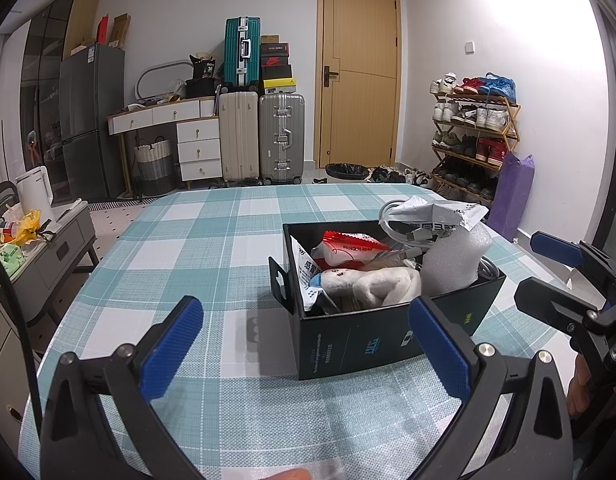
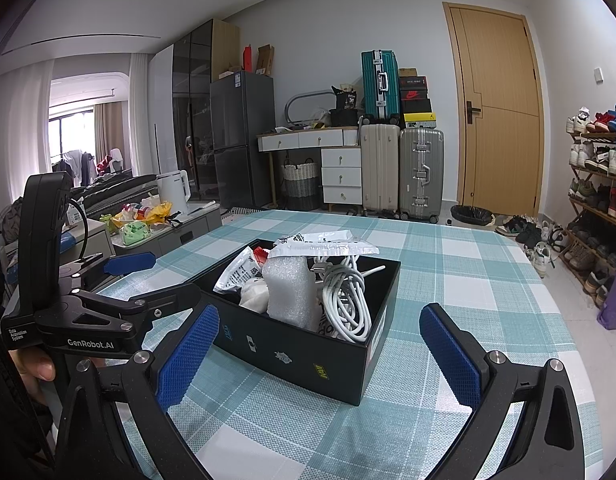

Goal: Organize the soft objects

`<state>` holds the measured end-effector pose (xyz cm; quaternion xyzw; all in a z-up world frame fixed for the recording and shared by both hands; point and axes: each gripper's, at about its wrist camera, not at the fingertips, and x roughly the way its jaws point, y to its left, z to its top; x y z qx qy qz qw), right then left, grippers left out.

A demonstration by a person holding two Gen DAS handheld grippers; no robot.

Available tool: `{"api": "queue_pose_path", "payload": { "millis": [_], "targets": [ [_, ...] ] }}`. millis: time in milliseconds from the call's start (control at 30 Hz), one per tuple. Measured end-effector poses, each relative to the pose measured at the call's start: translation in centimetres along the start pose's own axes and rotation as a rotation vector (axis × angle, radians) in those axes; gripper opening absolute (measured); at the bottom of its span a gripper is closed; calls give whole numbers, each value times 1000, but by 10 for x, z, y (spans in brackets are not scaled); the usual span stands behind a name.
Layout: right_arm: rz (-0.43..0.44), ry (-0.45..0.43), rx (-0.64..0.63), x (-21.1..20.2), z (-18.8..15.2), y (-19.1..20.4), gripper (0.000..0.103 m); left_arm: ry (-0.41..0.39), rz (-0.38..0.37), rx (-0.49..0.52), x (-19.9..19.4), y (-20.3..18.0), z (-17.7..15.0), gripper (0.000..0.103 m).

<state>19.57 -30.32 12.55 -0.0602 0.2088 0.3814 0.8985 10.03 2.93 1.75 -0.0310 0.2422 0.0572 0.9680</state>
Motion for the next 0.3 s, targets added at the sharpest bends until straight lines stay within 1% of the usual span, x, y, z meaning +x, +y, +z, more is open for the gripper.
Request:
{"api": "queue_pose_path", "payload": {
  "millis": [300],
  "targets": [
    [0, -1, 0, -1, 0, 0, 102, -5, -1, 2, -2, -1, 2, 103]
  ]
}}
